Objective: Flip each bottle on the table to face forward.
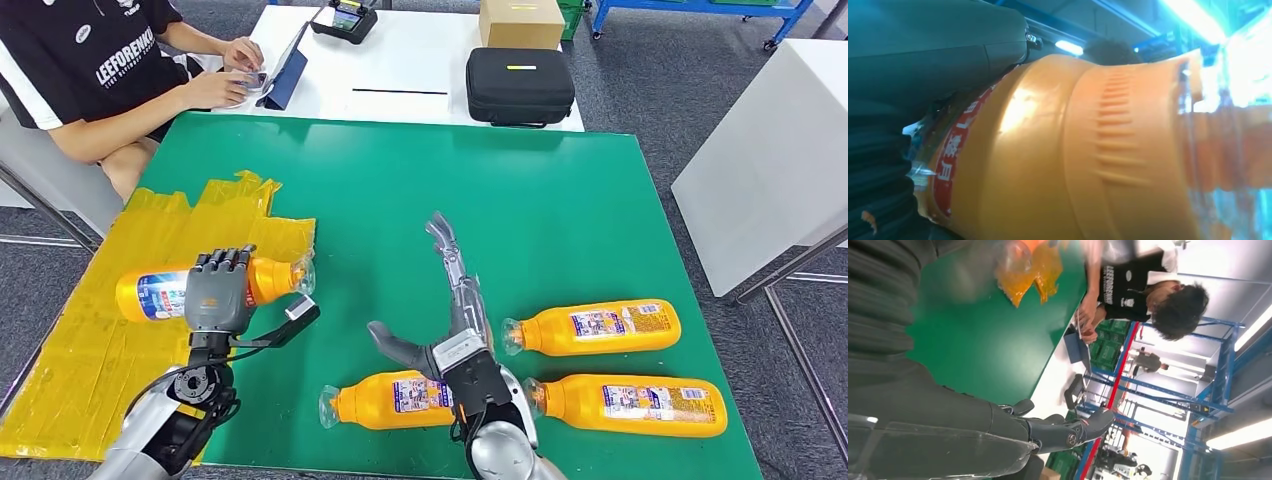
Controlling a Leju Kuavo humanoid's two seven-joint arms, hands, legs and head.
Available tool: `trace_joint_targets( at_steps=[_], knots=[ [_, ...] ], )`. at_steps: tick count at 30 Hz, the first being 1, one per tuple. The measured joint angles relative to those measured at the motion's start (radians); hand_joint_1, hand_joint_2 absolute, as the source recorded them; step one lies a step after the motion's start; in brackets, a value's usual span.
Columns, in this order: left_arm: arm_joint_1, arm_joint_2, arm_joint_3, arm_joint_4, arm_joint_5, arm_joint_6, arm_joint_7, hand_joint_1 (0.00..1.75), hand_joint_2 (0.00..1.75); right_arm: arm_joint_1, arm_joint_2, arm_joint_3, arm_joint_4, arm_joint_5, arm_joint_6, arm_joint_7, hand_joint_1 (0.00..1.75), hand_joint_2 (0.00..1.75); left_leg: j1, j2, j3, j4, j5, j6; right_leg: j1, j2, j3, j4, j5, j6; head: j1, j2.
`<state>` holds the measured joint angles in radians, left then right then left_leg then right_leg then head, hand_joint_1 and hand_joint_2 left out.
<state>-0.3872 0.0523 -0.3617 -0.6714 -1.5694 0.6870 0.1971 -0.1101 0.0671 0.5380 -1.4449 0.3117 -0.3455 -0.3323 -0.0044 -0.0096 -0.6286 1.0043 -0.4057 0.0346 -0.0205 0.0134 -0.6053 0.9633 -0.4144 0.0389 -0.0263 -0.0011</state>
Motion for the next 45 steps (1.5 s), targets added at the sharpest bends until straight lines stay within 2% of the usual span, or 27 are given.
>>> trace_joint_targets(
  at_steps=[7, 11, 15, 21, 25, 28, 37, 42, 45],
  knots=[
    [-0.031, -0.019, 0.017, 0.088, 0.0, -0.002, -0.003, 0.0, 1.75, 0.0, -0.003, 0.0, -0.005, 0.094, -0.001, 0.048, 0.0, 1.75, 0.0, 0.0, 0.0, 0.0, 0.0, 0.0, 0.0, 0.0, 0.0, 0.0, 0.0, 0.0, 0.0, 0.0],
    [-0.043, -0.034, 0.05, 0.117, 0.015, -0.018, -0.031, 0.0, 1.75, 0.004, -0.01, 0.0, -0.01, 0.239, 0.0, 0.097, 0.0, 1.75, 0.0, 0.0, 0.0, 0.0, 0.0, 0.0, 0.0, 0.0, 0.0, 0.0, 0.0, 0.0, 0.0, 0.0],
    [-0.042, -0.056, 0.122, 0.119, 0.089, -0.027, -0.116, 0.0, 1.75, 0.016, -0.017, 0.0, -0.016, 0.377, 0.009, 0.149, 0.0, 1.75, 0.0, 0.0, 0.0, 0.0, 0.0, 0.0, 0.0, 0.0, 0.0, 0.0, 0.0, 0.0, 0.0, 0.0],
    [-0.027, -0.084, 0.215, 0.096, 0.209, -0.036, -0.225, 0.0, 1.75, 0.027, -0.021, 0.0, -0.016, 0.473, 0.039, 0.191, 0.0, 1.75, 0.0, 0.0, 0.0, 0.0, 0.0, 0.0, 0.0, 0.0, 0.0, 0.0, 0.0, 0.0, 0.0, 0.0],
    [0.02, -0.11, 0.282, -0.009, 0.386, -0.098, -0.357, 0.0, 1.75, 0.031, -0.024, 0.002, -0.011, 0.618, 0.115, 0.256, 0.0, 1.75, 0.0, 0.0, 0.0, 0.0, 0.0, 0.0, 0.0, 0.0, 0.0, 0.0, 0.0, 0.0, 0.0, 0.0],
    [0.07, -0.128, 0.309, -0.121, 0.451, -0.149, -0.399, 0.0, 1.75, 0.038, -0.029, 0.003, 0.0, 0.685, 0.138, 0.281, 0.0, 1.75, 0.0, -0.001, -0.001, 0.0, 0.0, 0.0, 0.0, 0.0, 0.0, 0.0, 0.0, 0.0, 0.0, 0.0],
    [0.124, -0.148, 0.34, -0.268, 0.49, -0.177, -0.422, 0.0, 1.75, 0.043, -0.035, 0.002, 0.021, 0.694, 0.149, 0.289, 0.0, 1.75, 0.0, -0.001, -0.001, 0.0, 0.0, 0.0, 0.0, 0.0, 0.0, 0.0, 0.0, 0.0, 0.0, 0.0],
    [0.178, -0.159, 0.347, -0.378, 0.696, -0.262, -0.505, 0.0, 1.75, 0.075, -0.043, -0.024, 0.029, 0.509, 0.235, 0.276, 0.0, 1.75, 0.0, -0.001, -0.001, 0.0, 0.0, 0.0, 0.0, 0.0, 0.0, 0.0, 0.0, 0.0, 0.0, 0.0],
    [0.215, -0.161, 0.347, -0.451, 0.793, -0.296, -0.524, 0.0, 1.75, 0.099, -0.055, -0.045, 0.046, 0.508, 0.259, 0.306, 0.0, 1.75, 0.0, -0.001, -0.001, 0.0, -0.001, 0.0, 0.0, 0.0, 0.0, 0.0, -0.001, 0.0, 0.0, 0.0]
  ],
)
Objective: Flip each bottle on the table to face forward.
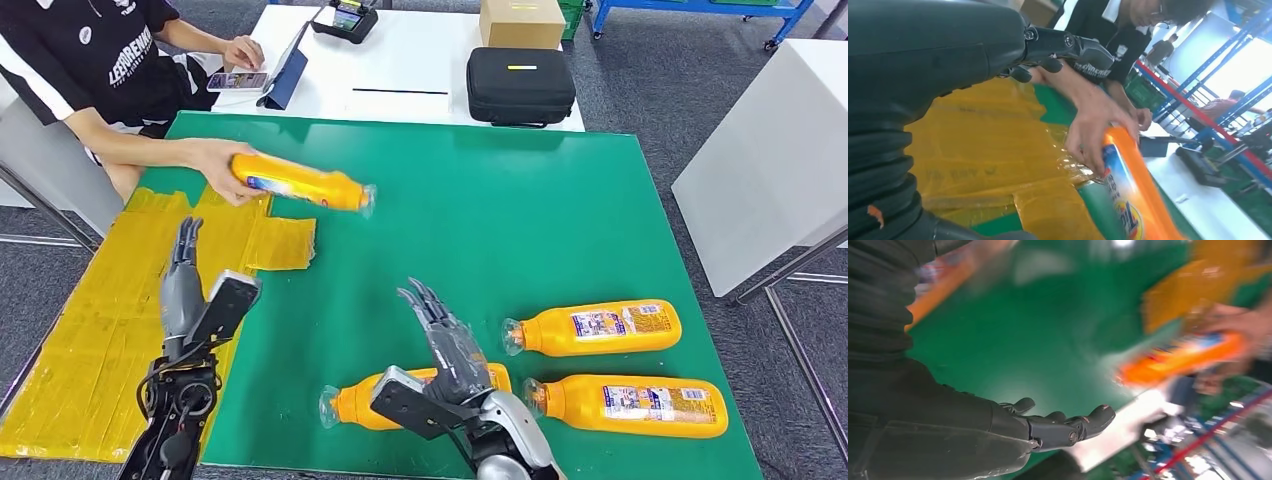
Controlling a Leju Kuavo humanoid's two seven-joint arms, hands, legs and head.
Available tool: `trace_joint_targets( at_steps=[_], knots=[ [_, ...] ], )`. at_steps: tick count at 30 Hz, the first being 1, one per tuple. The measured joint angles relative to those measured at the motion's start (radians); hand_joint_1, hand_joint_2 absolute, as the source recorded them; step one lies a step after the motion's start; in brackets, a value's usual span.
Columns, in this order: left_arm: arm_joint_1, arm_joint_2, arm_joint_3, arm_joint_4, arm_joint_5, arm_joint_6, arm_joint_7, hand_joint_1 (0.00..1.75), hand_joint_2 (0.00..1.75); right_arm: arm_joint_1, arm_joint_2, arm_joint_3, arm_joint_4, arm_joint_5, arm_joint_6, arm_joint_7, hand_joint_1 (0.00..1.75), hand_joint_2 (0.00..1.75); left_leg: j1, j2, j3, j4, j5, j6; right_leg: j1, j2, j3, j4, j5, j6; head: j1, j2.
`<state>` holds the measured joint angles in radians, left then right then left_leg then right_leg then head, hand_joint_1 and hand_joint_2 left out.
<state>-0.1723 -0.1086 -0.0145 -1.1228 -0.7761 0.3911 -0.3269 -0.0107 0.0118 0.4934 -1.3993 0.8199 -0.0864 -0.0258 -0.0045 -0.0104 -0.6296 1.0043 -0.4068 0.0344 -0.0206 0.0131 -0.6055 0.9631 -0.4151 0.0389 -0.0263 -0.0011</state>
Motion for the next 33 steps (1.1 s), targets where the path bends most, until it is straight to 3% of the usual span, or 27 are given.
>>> trace_joint_targets(
  at_steps=[5, 16, 33],
  knots=[
    [0.03, -0.004, -0.007, -0.064, 0.029, -0.014, -0.003, 0.0, 1.75, 0.039, -0.025, 0.006, 0.033, 0.047, 0.056, 0.015, 0.0, 1.75, 0.0, 0.0, 0.0, 0.0, 0.0, 0.0, 0.0, 0.0, 0.0, 0.0, 0.0, 0.0, 0.0, 0.0],
    [0.047, -0.013, -0.021, -0.095, 0.038, -0.015, -0.003, 0.0, 1.75, 0.055, -0.09, 0.104, 0.057, 0.013, 0.141, -0.162, 0.0, 1.75, 0.0, 0.0, 0.0, 0.0, 0.0, 0.0, 0.0, 0.0, 0.0, 0.0, 0.0, 0.0, 0.0, 0.0],
    [0.051, -0.013, -0.019, -0.106, 0.041, -0.024, -0.003, 0.0, 1.75, 0.042, -0.118, 0.135, 0.082, 0.05, 0.149, -0.145, 0.0, 1.75, 0.0, 0.0, 0.0, 0.0, 0.0, 0.0, 0.0, 0.0, 0.0, 0.0, 0.0, 0.0, 0.0, 0.0]
  ],
)
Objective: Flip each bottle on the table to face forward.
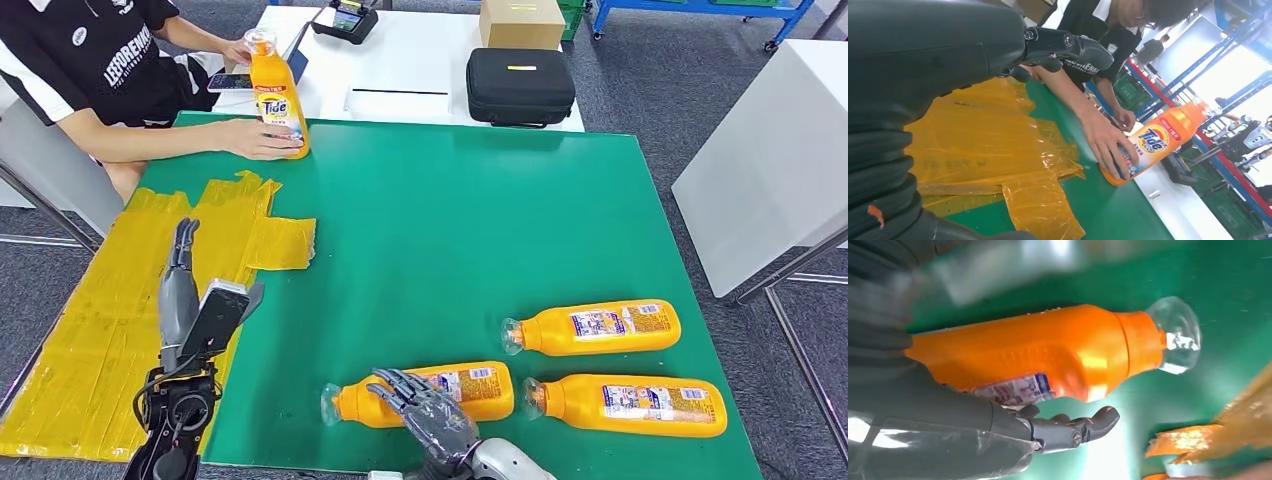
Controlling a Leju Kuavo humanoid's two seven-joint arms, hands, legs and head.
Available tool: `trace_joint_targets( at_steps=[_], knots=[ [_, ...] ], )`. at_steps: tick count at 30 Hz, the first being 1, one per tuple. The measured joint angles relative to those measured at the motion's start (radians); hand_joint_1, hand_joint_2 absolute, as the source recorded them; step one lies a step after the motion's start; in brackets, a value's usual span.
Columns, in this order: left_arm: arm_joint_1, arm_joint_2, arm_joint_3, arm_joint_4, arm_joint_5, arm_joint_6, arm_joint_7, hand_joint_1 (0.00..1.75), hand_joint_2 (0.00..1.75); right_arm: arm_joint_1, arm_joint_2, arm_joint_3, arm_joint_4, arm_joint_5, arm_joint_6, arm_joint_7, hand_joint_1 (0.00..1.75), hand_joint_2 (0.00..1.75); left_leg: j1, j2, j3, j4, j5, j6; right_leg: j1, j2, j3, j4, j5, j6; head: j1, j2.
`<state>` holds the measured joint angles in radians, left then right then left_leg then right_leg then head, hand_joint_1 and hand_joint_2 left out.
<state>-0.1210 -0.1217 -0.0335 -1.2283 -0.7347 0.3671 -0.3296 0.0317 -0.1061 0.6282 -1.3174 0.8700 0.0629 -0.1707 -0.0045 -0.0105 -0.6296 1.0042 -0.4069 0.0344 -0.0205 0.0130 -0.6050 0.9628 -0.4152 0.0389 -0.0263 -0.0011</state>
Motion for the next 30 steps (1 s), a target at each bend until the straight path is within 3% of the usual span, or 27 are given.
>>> trace_joint_targets(
  at_steps=[3, 6, 8, 30],
  knots=[
    [0.007, -0.002, 0.001, -0.009, 0.0, -0.001, 0.0, 0.0, 1.75, -0.009, -0.004, 0.006, 0.013, 0.048, -0.007, 0.046, 0.0, 1.75, 0.0, 0.0, 0.0, 0.0, 0.0, 0.0, 0.0, 0.0, 0.0, 0.0, 0.0, 0.0, 0.0, 0.0],
    [0.022, -0.009, 0.006, -0.016, -0.002, -0.002, 0.004, 0.0, 1.75, -0.015, -0.005, 0.008, 0.039, 0.187, -0.061, 0.202, 0.0, 1.75, 0.0, 0.0, 0.001, 0.0, 0.0, 0.0, 0.0, 0.0, 0.001, 0.0, 0.0, 0.0, 0.0, 0.0],
    [0.029, -0.013, 0.008, -0.016, -0.003, -0.002, 0.006, 0.0, 1.75, -0.015, -0.005, 0.002, 0.046, 0.243, -0.081, 0.26, 0.0, 1.75, 0.0, 0.0, 0.001, 0.0, 0.0, 0.0, 0.0, 0.0, 0.001, 0.0, 0.0, 0.0, 0.0, 0.0],
    [0.035, -0.03, 0.03, -0.016, -0.003, -0.008, 0.007, 0.0, 1.75, -0.008, 0.005, -0.057, 0.047, 0.297, -0.096, 0.305, 0.0, 1.75, 0.0, 0.0, 0.001, 0.0, 0.0, 0.0, 0.0, 0.0, 0.001, 0.0, 0.0, 0.0, 0.0, 0.0]
  ],
)
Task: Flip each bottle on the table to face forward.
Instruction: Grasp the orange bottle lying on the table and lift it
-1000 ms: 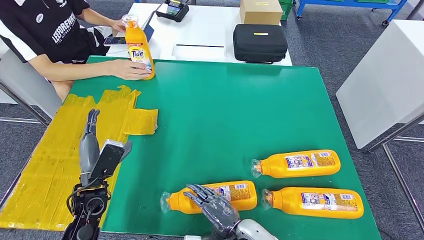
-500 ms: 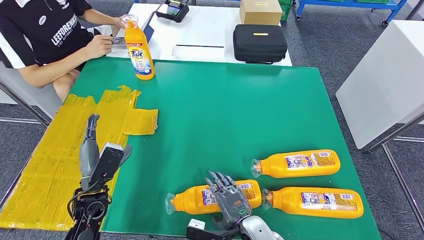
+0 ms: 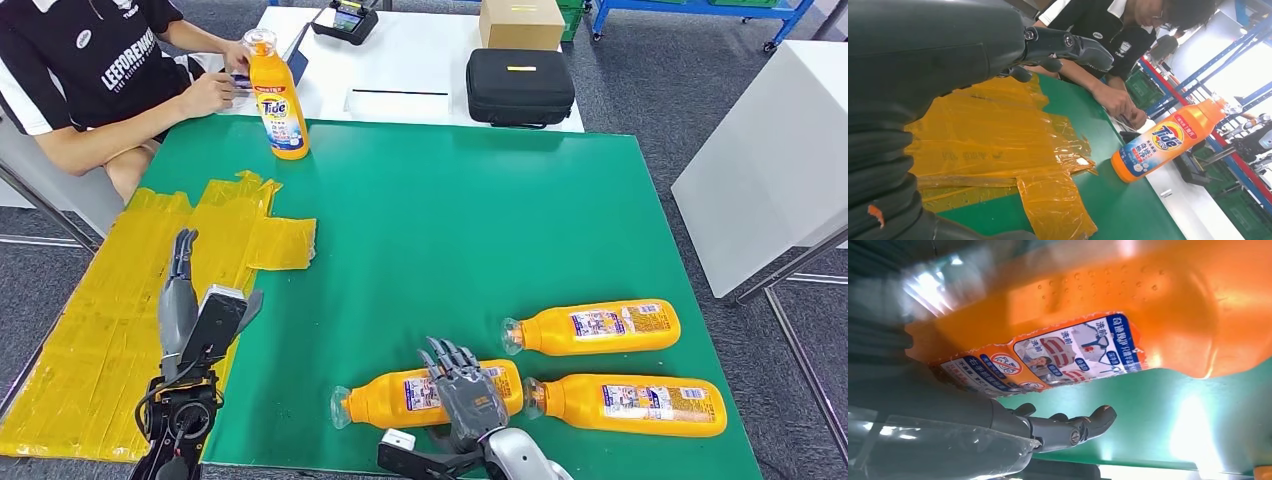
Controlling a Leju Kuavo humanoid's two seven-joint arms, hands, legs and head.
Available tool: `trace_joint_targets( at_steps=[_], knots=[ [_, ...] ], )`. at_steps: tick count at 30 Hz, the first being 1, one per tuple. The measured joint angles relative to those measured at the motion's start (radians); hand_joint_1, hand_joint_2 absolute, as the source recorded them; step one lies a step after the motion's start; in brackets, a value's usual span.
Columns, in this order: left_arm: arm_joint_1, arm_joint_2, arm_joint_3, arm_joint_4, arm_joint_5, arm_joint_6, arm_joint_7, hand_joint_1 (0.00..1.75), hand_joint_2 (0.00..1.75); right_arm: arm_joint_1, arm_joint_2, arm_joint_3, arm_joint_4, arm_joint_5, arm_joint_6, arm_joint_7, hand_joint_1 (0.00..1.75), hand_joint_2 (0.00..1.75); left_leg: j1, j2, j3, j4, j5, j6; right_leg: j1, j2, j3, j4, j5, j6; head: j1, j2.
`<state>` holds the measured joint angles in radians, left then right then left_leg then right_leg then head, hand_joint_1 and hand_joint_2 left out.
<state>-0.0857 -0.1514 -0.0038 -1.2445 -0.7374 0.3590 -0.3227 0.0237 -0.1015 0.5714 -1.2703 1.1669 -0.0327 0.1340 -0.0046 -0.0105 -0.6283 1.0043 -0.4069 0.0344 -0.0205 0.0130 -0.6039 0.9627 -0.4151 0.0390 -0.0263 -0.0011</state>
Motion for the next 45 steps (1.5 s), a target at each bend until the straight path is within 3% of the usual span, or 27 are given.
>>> trace_joint_targets(
  at_steps=[14, 15, 16, 19, 20, 21, 35, 39, 45],
  knots=[
    [-0.014, -0.006, 0.0, 0.013, 0.014, -0.005, 0.0, 0.0, 1.75, 0.028, 0.001, -0.037, -0.025, 0.036, 0.067, 0.081, 0.04, 1.75, 0.0, 0.0, 0.001, 0.0, 0.0, 0.0, 0.0, 0.0, 0.0, 0.0, 0.0, 0.0, 0.0, 0.0],
    [-0.016, -0.007, 0.0, 0.015, 0.017, -0.005, 0.0, 0.0, 1.75, 0.027, 0.001, -0.039, -0.025, 0.035, 0.078, 0.082, 0.12, 1.75, 0.0, 0.0, 0.001, 0.0, 0.0, 0.0, 0.0, 0.0, 0.0, 0.0, 0.0, 0.0, 0.0, 0.0],
    [-0.019, -0.007, 0.001, 0.017, 0.02, -0.005, 0.0, 0.0, 1.75, 0.025, 0.001, -0.04, -0.024, 0.033, 0.092, 0.083, 0.38, 1.75, 0.0, 0.0, 0.001, 0.0, 0.0, 0.0, 0.0, 0.0, 0.001, 0.0, 0.0, 0.0, 0.0, 0.0],
    [-0.028, -0.008, 0.001, 0.023, 0.031, -0.006, 0.0, 0.0, 1.75, 0.013, 0.001, -0.04, -0.01, 0.025, 0.132, 0.08, 1.45, 1.75, 0.0, 0.0, 0.004, 0.0, 0.0, 0.0, 0.0, 0.0, 0.002, 0.0, 0.0, 0.0, 0.0, 0.0],
    [-0.031, -0.008, 0.001, 0.026, 0.034, -0.006, 0.0, 0.0, 1.75, 0.009, 0.0, -0.04, -0.003, 0.024, 0.14, 0.079, 1.63, 1.75, 0.0, 0.0, 0.005, 0.0, -0.001, 0.0, 0.0, 0.0, 0.003, -0.001, 0.0, 0.0, 0.0, 0.0],
    [-0.033, -0.008, 0.001, 0.029, 0.038, -0.006, 0.0, 0.0, 1.75, 0.005, -0.001, -0.04, 0.005, 0.023, 0.145, 0.077, 1.71, 1.75, 0.0, 0.0, 0.006, 0.0, -0.001, -0.001, 0.0, 0.0, 0.004, -0.001, -0.001, -0.001, 0.0, 0.0],
    [-0.046, -0.008, 0.004, 0.048, 0.088, -0.016, 0.004, 0.0, 1.75, -0.045, -0.001, -0.036, 0.067, 0.012, 0.158, 0.072, 1.75, 1.75, 0.0, 0.001, 0.025, 0.0, -0.009, -0.001, 0.0, 0.0, 0.013, -0.001, -0.009, 0.0, 0.0, 0.0],
    [-0.044, -0.008, 0.004, 0.047, 0.109, -0.029, 0.0, 0.0, 1.75, -0.04, 0.012, -0.056, 0.069, 0.019, 0.066, 0.077, 1.75, 1.75, 0.0, 0.001, 0.023, 0.0, -0.009, -0.001, 0.0, 0.0, 0.022, -0.001, -0.008, 0.001, 0.0, 0.0],
    [-0.017, -0.011, 0.004, 0.026, 0.151, -0.066, -0.02, 0.0, 1.75, -0.011, 0.062, -0.152, 0.048, -0.059, -0.084, 0.002, 1.75, 1.75, 0.0, 0.0, 0.02, 0.0, -0.008, 0.0, 0.0, 0.0, 0.02, -0.001, -0.008, 0.001, 0.0, 0.0]
  ],
)
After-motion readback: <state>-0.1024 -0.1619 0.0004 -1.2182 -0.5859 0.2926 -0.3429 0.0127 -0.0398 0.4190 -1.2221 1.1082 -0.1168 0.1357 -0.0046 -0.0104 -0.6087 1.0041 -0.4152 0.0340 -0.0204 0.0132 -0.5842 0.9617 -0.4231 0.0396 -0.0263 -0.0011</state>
